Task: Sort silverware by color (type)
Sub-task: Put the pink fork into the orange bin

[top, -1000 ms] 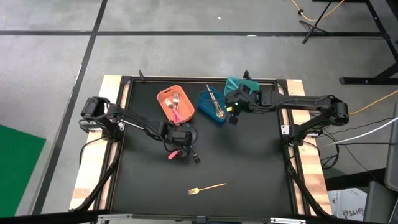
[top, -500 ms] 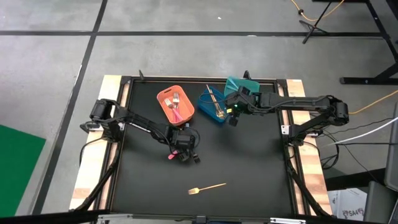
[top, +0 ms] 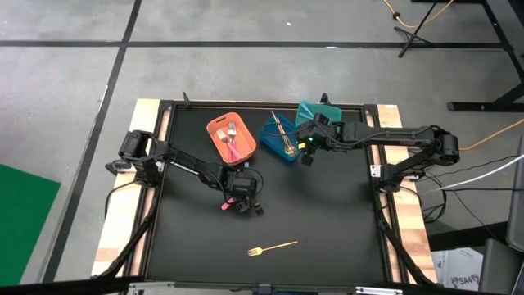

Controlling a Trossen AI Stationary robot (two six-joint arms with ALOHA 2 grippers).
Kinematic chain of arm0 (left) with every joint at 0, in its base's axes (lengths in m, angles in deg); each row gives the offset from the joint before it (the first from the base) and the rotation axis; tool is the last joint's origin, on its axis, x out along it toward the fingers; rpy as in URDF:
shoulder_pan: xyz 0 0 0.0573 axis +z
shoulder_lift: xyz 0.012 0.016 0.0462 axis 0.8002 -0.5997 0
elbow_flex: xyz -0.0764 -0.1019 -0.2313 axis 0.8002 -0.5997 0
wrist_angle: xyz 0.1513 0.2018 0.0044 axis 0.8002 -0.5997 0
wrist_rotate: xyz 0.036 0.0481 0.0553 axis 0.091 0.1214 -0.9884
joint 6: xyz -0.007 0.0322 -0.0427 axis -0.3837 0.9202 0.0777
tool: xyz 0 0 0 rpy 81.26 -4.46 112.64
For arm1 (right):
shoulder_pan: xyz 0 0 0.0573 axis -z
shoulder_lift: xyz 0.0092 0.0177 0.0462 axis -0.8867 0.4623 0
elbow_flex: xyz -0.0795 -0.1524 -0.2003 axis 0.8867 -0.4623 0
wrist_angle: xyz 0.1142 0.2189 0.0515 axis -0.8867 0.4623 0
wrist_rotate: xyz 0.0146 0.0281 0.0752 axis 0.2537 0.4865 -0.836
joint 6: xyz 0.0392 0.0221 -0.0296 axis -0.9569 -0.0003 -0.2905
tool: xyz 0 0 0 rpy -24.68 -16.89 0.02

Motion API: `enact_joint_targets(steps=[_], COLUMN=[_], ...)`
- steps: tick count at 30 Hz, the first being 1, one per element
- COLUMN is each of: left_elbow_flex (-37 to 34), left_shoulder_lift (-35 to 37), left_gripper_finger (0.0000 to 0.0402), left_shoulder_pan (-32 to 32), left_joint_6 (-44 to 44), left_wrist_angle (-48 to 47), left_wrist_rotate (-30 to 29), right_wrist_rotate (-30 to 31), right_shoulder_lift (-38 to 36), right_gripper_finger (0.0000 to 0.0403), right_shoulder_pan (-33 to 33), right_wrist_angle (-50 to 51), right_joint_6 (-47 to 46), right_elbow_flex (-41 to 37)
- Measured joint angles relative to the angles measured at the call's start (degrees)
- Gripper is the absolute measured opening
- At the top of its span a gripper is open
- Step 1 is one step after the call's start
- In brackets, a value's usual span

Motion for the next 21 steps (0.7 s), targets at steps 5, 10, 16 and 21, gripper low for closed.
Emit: enact_joint_targets(steps=[5,10,16,21], left_elbow_flex=[0.0,-0.1,-0.1,-0.1], left_shoulder_lift=[-0.1,-0.1,-0.1,0.1], left_gripper_finger=[0.0107,0.009,0.0049,0.0038], left_shoulder_pan=[0.0,0.0,0.0,0.0], left_joint_6=[0.0,0.0,0.0,0.0], left_wrist_angle=[0.0,0.0,-0.4,-0.9], left_wrist_rotate=[0.0,-0.3,-0.5,-0.4], right_wrist_rotate=[0.0,0.0,0.0,0.0], right_shoulder_lift=[0.0,0.0,0.0,0.0], right_gripper_finger=[0.0111,0.0111,0.0111,0.0111], right_shoulder_pan=[0.0,0.0,0.0,0.0], right_wrist_angle=[0.0,0.0,0.0,0.0], right_joint_6=[0.0,0.0,0.0,0.0], right_elbow_flex=[0.0,0.0,0.0,0.0])
